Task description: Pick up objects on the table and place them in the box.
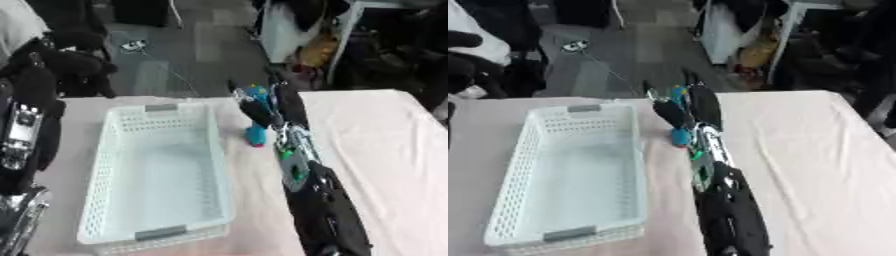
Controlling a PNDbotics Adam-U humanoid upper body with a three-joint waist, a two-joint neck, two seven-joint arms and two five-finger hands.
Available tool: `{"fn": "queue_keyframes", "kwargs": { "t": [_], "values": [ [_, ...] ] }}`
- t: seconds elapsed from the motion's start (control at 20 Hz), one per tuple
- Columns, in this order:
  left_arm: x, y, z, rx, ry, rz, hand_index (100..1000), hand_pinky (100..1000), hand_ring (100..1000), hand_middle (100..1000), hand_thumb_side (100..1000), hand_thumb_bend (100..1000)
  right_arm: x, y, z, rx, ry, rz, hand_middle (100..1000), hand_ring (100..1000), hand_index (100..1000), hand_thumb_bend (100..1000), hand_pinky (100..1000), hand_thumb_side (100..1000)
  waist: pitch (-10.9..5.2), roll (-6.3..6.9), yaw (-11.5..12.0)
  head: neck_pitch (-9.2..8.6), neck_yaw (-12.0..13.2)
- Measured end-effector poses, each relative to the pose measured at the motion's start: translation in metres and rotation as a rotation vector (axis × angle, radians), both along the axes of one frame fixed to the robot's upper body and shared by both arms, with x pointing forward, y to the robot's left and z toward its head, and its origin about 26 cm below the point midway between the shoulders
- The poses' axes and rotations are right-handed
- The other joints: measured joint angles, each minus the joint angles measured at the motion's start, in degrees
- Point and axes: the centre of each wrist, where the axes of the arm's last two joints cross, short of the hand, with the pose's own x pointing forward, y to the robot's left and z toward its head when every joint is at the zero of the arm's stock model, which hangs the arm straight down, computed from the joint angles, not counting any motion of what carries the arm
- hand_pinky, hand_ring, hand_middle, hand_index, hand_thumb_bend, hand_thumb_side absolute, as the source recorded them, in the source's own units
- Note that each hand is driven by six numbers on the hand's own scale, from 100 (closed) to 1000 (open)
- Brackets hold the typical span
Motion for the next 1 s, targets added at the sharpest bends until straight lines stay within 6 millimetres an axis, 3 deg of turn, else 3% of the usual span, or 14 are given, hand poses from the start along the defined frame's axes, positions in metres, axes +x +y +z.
{"fn": "queue_keyframes", "kwargs": {
  "t": [1.0],
  "values": [
    [0.0, -0.001, 0.001, 0.0, -0.005, -0.003, 667, 460, 607, 744, 827, 172, 0.008, -0.003, -0.023, -0.026, 0.089, -0.009, 904, 765, 1000, 551, 856, 997, 0.65, 0.31, 0.1, -0.99, -0.1]
  ]
}}
